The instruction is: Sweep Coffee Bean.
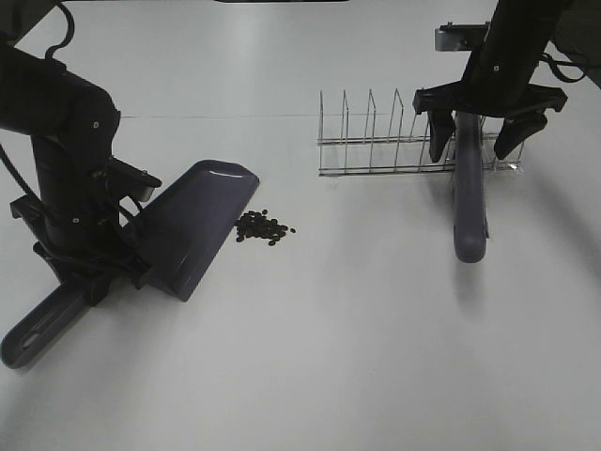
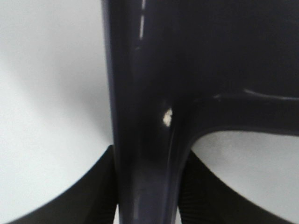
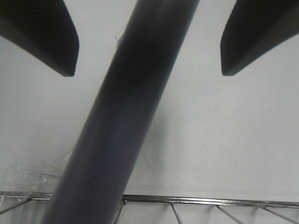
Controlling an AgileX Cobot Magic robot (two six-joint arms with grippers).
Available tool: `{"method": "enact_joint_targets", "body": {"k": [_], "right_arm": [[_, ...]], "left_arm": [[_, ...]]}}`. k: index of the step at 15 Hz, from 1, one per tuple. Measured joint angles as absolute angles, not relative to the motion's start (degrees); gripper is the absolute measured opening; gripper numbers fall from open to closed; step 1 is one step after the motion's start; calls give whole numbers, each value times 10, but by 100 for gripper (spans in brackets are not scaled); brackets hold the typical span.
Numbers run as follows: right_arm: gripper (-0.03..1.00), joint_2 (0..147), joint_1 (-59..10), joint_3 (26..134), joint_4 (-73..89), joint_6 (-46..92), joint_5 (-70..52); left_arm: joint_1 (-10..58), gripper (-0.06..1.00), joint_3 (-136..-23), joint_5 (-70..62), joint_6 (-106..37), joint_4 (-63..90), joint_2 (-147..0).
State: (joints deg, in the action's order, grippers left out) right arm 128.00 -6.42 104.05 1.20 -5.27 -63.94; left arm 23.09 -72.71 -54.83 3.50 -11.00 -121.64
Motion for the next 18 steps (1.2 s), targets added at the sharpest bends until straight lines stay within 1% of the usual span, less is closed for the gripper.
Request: {"method": "enact_joint_targets", "body": {"k": [2,3,5,6,7,10,15,16,18], "right_arm": [[68,1290,-64,1040,10,-53,-638],[64,1295,-64,1040,9,-53,-637],[52,1295,-64,1040,-7,-53,-636],[33,1295,-64,1040,-40,-58,-639],[32,1295,-63,1040,-61,-57,-643],[32,1284,-63,1040,-68,-57,-659],[32,1194,-69,1040,-62,-50,-697],[32,1178,-74,1039,-56,-48,-698],[32,1133,-116,1007,-47,-39,-698]], "left_arm": [[237,33,-736,-551,35,-110,-1220],[237,33,-738,-553,35,-109,-1222],[237,33,-739,-553,34,-109,-1222],[237,33,-739,-551,22,-108,-1222],[237,33,-739,-549,17,-108,-1222],[237,33,-739,-548,17,-108,-1222],[237,33,-769,-590,60,-108,-1227],[237,33,-773,-596,60,-108,-1227],[237,33,-775,-615,44,-107,-1229]]}}
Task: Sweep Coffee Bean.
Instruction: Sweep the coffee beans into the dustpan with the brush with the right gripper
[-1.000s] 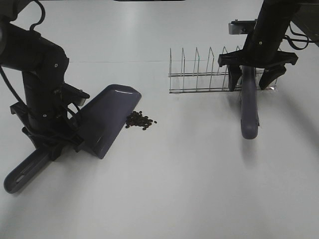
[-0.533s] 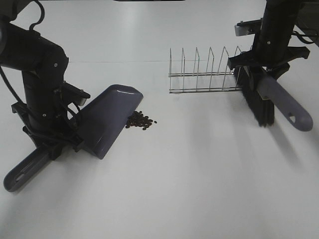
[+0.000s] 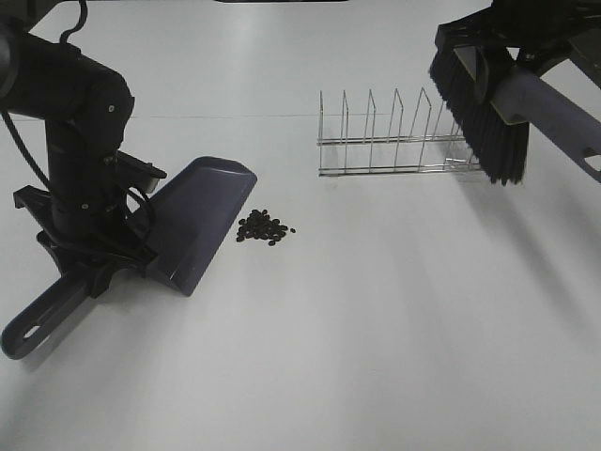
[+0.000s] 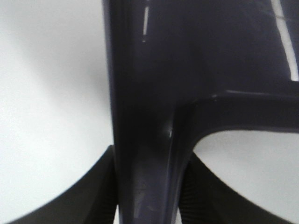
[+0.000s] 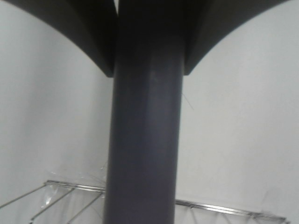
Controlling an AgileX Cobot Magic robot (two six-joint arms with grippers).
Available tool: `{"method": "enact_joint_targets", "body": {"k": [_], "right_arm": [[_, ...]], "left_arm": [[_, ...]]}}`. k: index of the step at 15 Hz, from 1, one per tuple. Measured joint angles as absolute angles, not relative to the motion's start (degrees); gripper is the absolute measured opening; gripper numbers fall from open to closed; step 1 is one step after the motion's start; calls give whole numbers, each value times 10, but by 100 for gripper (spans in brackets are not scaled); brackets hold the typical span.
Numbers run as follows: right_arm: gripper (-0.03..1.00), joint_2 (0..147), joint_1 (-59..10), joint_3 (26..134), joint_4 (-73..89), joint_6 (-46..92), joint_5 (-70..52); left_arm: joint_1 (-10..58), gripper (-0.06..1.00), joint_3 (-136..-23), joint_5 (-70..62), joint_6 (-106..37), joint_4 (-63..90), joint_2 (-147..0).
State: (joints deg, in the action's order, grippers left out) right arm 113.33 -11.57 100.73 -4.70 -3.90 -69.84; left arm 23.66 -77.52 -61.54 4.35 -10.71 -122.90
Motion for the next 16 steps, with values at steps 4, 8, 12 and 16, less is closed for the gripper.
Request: {"method": "enact_joint_targets", "body": {"k": [4,8,12,16], "right_arm": [[32,1158,-185,969,-49,-36,-705],[31,1236,-237,969,-80,-41,-704],[31,1312,-312,1030,-103,-51,-705],[31,1388,-354,1162,-62,-36,-705]], "left_arm": [[237,33,-776,-615,41,-106,-1230],[237,33,-776,-615,26,-103,-1230],[237,33,-779,-623,25,-94,-1249],[237,33,-783,-630,14,-90,-1255]]}}
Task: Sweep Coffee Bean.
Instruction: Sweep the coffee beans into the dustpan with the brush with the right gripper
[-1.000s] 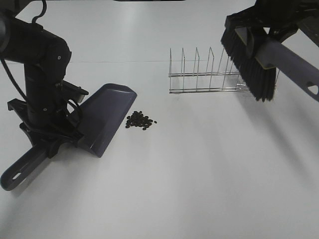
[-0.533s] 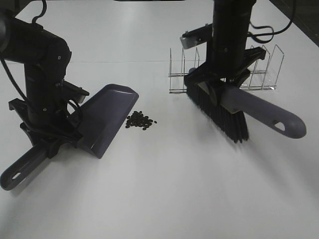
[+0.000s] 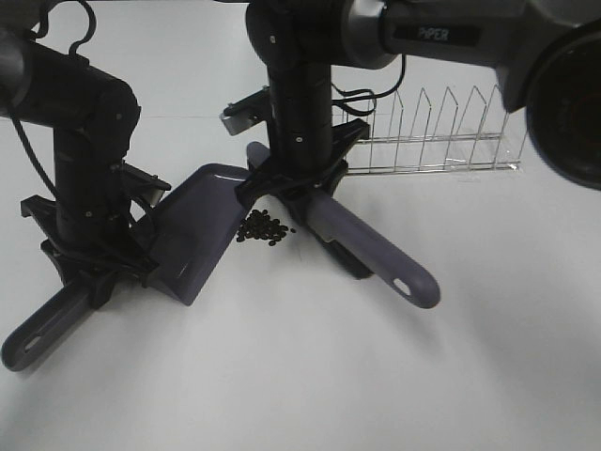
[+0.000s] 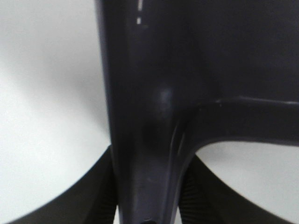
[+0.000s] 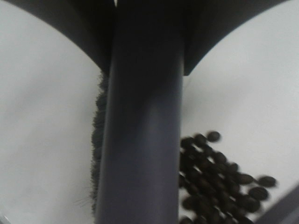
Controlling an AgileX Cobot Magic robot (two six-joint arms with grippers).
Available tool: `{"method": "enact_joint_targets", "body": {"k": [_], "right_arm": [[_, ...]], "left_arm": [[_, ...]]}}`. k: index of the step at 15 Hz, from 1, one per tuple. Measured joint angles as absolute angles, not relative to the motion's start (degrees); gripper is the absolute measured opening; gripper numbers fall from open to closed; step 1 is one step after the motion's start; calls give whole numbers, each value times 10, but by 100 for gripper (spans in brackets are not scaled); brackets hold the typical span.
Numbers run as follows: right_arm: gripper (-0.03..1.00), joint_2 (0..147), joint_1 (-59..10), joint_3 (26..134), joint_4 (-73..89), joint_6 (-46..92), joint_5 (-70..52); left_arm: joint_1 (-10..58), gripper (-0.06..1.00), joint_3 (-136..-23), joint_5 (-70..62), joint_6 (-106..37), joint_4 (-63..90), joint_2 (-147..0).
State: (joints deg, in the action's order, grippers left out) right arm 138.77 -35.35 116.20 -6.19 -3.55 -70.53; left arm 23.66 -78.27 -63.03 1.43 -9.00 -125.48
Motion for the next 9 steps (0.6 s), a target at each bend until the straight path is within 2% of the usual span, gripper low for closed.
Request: {"method": "enact_joint_targets", "body": {"k": [3,9], "right_arm": [[31,1436,-355,1240,40,-30,-706],[31,1442,-355,1266,206,-3,-671]], "left_arm": [[237,33,-784,-646,4,-66,-1257],[237,33,-784,-647,0,-63,-1257]]}}
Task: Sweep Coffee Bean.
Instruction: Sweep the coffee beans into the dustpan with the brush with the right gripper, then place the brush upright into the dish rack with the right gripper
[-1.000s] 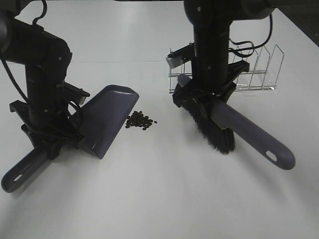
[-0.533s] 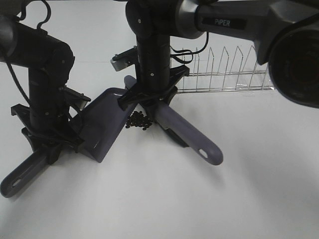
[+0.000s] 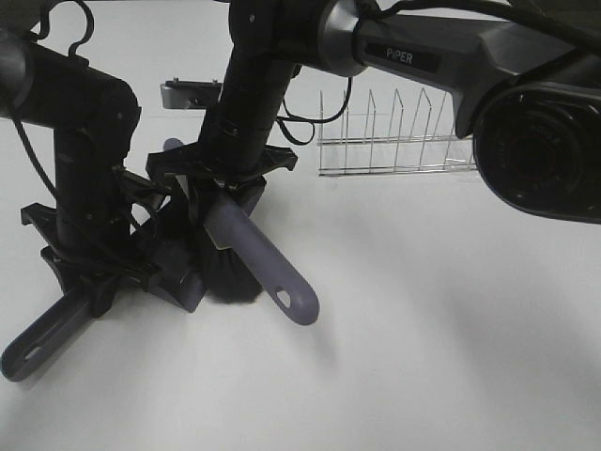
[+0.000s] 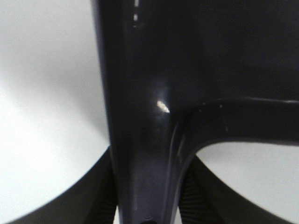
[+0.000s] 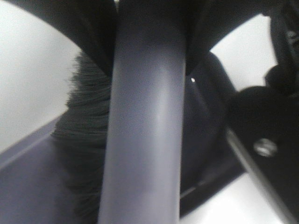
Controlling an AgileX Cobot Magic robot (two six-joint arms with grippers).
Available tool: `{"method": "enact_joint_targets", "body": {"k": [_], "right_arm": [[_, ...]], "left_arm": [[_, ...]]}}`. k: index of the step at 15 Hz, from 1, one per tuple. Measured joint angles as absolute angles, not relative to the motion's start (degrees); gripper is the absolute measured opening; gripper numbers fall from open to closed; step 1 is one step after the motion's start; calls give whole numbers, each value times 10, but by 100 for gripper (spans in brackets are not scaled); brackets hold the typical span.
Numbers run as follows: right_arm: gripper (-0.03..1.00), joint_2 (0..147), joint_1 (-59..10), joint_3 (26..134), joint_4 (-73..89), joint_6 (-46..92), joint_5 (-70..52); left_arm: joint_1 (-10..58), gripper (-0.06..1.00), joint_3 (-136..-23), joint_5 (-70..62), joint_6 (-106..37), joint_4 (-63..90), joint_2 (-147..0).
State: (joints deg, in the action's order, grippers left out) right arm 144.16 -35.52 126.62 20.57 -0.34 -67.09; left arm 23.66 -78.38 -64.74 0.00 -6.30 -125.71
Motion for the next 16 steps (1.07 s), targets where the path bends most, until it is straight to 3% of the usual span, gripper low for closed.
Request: {"method": "enact_joint_targets", "body": {"k": [3,10,16], "right_arm": [[31,1448,-354,1311,231,15,-677],[31,1419,-327,1440,121,10,-706],[31,1208,-313,1219,0,10,-707]], "left_arm": [[237,33,-784,-647,0,-61,-1257],[235,33,-784,-650,0,-45,-1257],[164,33,-779,-635,39,14,-1244]]}}
